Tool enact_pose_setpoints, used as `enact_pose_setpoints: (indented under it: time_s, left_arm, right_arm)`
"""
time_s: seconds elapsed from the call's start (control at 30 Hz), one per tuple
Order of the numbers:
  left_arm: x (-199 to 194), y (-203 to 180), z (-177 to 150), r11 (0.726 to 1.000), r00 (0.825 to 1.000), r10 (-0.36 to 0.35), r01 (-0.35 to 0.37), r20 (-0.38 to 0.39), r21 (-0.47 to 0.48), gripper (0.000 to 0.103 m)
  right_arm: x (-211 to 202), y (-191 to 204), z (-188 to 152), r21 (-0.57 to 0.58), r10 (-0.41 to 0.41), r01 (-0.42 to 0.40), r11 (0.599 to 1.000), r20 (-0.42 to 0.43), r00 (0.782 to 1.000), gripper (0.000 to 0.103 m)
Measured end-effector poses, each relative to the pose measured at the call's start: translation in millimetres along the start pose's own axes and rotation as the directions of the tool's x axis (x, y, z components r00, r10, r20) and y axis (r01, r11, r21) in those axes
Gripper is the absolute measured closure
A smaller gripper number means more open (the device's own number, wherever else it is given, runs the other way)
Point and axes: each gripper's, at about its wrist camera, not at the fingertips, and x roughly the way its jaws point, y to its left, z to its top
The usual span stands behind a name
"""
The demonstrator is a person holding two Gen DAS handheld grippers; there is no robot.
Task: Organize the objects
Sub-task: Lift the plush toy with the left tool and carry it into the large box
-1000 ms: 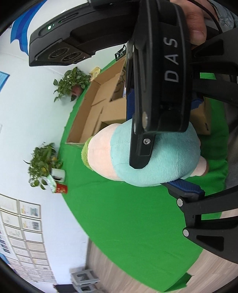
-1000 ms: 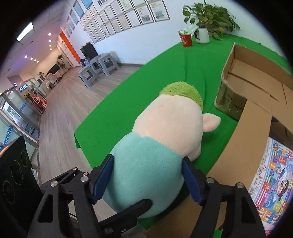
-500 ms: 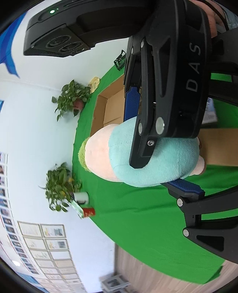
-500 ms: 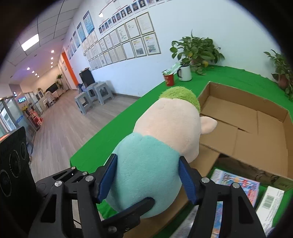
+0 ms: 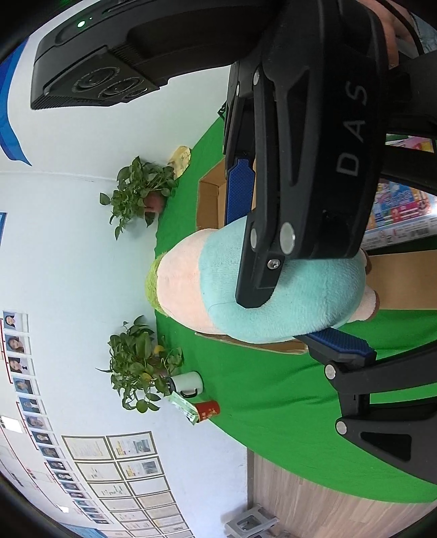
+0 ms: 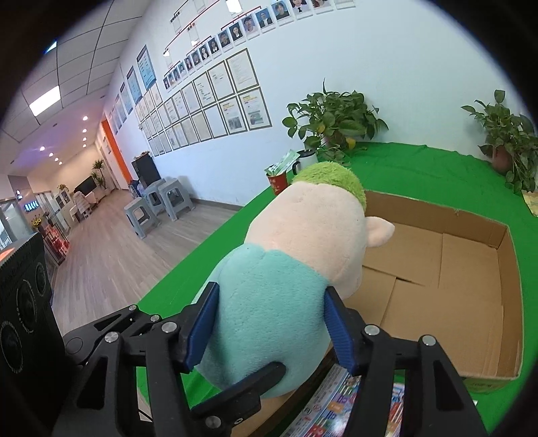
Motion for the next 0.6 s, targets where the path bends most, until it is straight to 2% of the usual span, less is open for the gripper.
enact_pose_setpoints:
  time_s: [0.33, 0.6]
  left_arm:
    - [40, 26, 55, 1.000, 1.000, 0.016, -0.017, 0.023, 0.015, 0.043]
    - [85, 62, 75, 0.999, 0.999, 0.029, -0.029, -0.024, -0.021, 0.043]
  right_arm:
    - [17, -17, 41, -0.012, 0.003, -0.003, 1.000, 0.010, 1.000, 0.044]
    - [45, -34, 58, -0.019, 0.037, -0.038, 0.999, -0.038, 0.999, 0.044]
